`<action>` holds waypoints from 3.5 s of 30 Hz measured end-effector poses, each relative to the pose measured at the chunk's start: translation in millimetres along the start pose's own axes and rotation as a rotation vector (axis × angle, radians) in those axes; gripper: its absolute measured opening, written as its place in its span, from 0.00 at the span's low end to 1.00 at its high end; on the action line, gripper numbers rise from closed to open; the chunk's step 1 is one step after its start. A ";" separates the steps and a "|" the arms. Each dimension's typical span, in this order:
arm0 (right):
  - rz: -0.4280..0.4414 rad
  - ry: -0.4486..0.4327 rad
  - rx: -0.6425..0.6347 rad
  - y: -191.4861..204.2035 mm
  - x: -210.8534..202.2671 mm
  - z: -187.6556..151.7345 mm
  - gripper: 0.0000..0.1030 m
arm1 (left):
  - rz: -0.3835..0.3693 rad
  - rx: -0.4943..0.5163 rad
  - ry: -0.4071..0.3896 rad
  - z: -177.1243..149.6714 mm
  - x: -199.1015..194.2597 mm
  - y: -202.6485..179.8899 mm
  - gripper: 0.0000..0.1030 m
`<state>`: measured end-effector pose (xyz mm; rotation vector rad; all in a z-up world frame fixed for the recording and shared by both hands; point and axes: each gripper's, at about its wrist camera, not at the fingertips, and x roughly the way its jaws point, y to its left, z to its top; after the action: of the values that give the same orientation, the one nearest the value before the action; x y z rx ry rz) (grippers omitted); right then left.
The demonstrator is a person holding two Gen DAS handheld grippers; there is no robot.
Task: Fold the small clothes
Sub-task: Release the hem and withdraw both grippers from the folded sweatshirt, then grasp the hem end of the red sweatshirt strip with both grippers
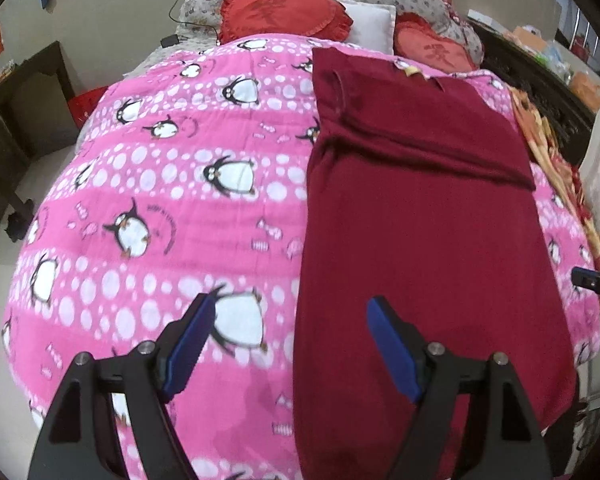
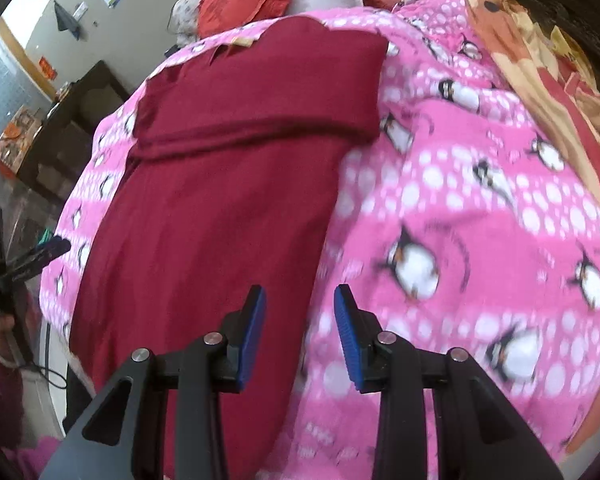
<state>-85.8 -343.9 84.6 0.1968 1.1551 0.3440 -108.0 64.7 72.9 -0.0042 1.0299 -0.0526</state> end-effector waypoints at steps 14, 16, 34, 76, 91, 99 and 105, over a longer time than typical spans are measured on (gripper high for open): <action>0.004 0.057 0.018 12.1 5.0 -52.3 0.13 | 0.000 0.007 0.027 -30.8 -1.3 -6.2 0.80; 0.007 0.061 0.027 11.3 3.6 -56.2 0.14 | 0.001 0.010 0.030 -32.9 -2.6 -5.7 0.80; 0.059 0.125 0.035 6.6 -5.4 -88.9 0.20 | -0.030 0.067 0.159 -76.5 -8.8 -7.2 0.80; 0.419 -0.240 0.100 -2.8 -41.1 54.4 0.00 | -0.321 -0.015 -0.063 96.3 -11.5 -25.6 0.08; 0.311 -0.320 0.224 -58.7 17.0 194.2 0.00 | -0.200 -0.050 -0.141 236.2 72.1 -41.9 0.07; 0.252 -0.285 0.260 -71.1 56.4 230.7 0.00 | -0.290 -0.206 -0.085 266.0 109.9 -20.3 0.12; 0.292 -0.296 0.239 -71.8 46.0 228.1 0.01 | -0.325 -0.250 -0.051 272.2 120.2 -9.9 0.14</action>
<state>152.1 -388.4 111.7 0.6105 0.8718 0.4170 186.5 43.5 110.4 -0.3989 0.9710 -0.2178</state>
